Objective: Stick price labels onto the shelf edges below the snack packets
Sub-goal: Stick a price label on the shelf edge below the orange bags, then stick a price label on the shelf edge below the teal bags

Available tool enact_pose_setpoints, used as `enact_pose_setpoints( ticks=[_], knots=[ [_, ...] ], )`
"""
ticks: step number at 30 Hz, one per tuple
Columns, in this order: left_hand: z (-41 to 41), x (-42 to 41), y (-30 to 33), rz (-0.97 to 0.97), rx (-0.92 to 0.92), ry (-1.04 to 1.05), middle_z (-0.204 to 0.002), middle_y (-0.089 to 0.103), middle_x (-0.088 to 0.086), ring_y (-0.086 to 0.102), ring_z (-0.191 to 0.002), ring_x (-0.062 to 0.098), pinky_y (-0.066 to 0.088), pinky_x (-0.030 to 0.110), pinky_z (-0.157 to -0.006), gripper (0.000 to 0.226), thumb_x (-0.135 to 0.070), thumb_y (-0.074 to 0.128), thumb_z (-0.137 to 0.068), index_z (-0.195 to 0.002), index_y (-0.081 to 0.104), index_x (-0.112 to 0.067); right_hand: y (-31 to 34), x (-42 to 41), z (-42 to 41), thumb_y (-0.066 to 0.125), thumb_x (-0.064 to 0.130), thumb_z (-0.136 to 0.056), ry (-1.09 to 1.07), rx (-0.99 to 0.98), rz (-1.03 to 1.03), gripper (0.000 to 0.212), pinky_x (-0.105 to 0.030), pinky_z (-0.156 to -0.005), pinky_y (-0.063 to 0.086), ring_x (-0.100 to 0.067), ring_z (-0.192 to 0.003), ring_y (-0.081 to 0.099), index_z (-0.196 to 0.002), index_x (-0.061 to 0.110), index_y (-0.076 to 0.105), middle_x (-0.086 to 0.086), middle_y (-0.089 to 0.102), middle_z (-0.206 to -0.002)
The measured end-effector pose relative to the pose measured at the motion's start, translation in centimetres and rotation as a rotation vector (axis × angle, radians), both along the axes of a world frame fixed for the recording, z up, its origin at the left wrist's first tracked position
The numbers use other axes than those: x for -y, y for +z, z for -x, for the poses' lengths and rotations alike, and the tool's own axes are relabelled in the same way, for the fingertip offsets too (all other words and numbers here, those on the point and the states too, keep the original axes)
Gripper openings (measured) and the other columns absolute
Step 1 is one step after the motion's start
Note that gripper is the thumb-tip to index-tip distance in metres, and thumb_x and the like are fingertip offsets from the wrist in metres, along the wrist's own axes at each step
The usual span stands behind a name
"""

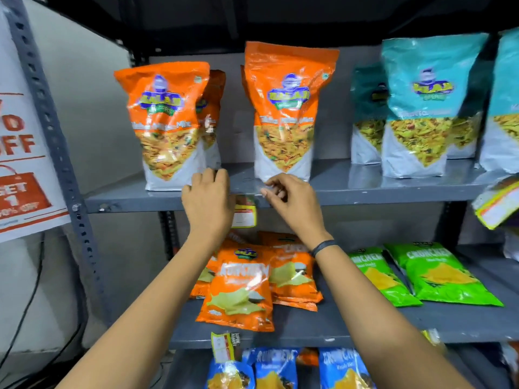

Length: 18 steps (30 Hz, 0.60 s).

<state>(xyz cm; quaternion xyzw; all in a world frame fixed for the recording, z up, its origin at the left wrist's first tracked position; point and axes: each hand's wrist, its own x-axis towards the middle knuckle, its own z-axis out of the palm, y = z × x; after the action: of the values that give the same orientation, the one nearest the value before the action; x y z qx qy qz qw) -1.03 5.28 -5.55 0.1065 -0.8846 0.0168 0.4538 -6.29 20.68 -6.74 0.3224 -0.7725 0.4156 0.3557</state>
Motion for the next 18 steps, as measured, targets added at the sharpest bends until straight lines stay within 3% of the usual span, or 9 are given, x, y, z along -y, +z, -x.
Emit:
enact_pose_setpoints(
  ticks=[3, 6, 11, 15, 18],
  knots=[
    [0.6, -5.6, -1.9, 0.014, -0.086, -0.222, -0.079, 0.064, 0.013, 0.061, -0.077, 0.036, 0.048, 0.040, -0.057, 0.017, -0.027, 0.065, -0.079, -0.082, 0.059, -0.011, -0.4, -5.7, 0.6, 0.061, 0.026, -0.085, -0.112, -0.082, 0.122, 0.009, -0.046, -0.070, 0.054, -0.023, -0.075, 0.062, -0.091, 0.019, 0.063, -0.004, 0.067, -0.081],
    [2.1, -13.3, -3.5, -0.087, -0.040, -0.436, -0.075, 0.068, 0.007, 0.065, -0.077, 0.031, 0.051, 0.037, -0.058, 0.035, -0.045, 0.039, -0.084, -0.078, 0.058, -0.017, -0.6, -13.6, 1.6, 0.059, 0.022, -0.087, -0.290, -0.175, 0.220, 0.008, -0.043, -0.069, 0.053, -0.025, -0.076, 0.062, -0.089, 0.016, 0.063, -0.008, 0.068, -0.081],
    [6.0, -28.5, -4.6, -0.256, 0.252, -0.597, -0.093, 0.074, 0.010, 0.067, -0.095, 0.030, 0.053, 0.036, -0.072, 0.034, -0.044, 0.052, -0.094, -0.085, 0.066, -0.014, -1.0, -28.6, 4.6, 0.059, 0.018, -0.087, -0.639, -0.257, 0.284, 0.009, -0.036, -0.072, 0.039, -0.034, -0.079, 0.059, -0.088, 0.010, 0.063, -0.015, 0.068, -0.081],
    [9.6, -38.2, -4.5, -0.442, 0.435, -0.609, -0.105, 0.072, 0.017, 0.065, -0.104, 0.034, 0.053, 0.039, -0.081, 0.046, -0.055, 0.048, -0.092, -0.097, 0.069, -0.014, -1.8, -37.5, 7.9, 0.041, 0.035, -0.088, -0.737, -0.140, 0.095, 0.033, -0.043, -0.077, 0.041, -0.035, -0.097, 0.056, -0.105, 0.015, 0.060, -0.012, 0.067, -0.102],
    [11.3, -41.9, -4.3, -0.588, 0.441, -0.576, -0.112, 0.068, 0.022, 0.062, -0.108, 0.038, 0.052, 0.041, -0.084, 0.047, -0.052, 0.047, -0.094, -0.103, 0.067, -0.011, -2.0, -40.8, 9.9, 0.036, 0.041, -0.086, -0.532, -0.030, -0.062, 0.045, -0.046, -0.083, 0.045, -0.034, -0.105, 0.054, -0.120, 0.020, 0.055, -0.014, 0.064, -0.112]
  ],
)
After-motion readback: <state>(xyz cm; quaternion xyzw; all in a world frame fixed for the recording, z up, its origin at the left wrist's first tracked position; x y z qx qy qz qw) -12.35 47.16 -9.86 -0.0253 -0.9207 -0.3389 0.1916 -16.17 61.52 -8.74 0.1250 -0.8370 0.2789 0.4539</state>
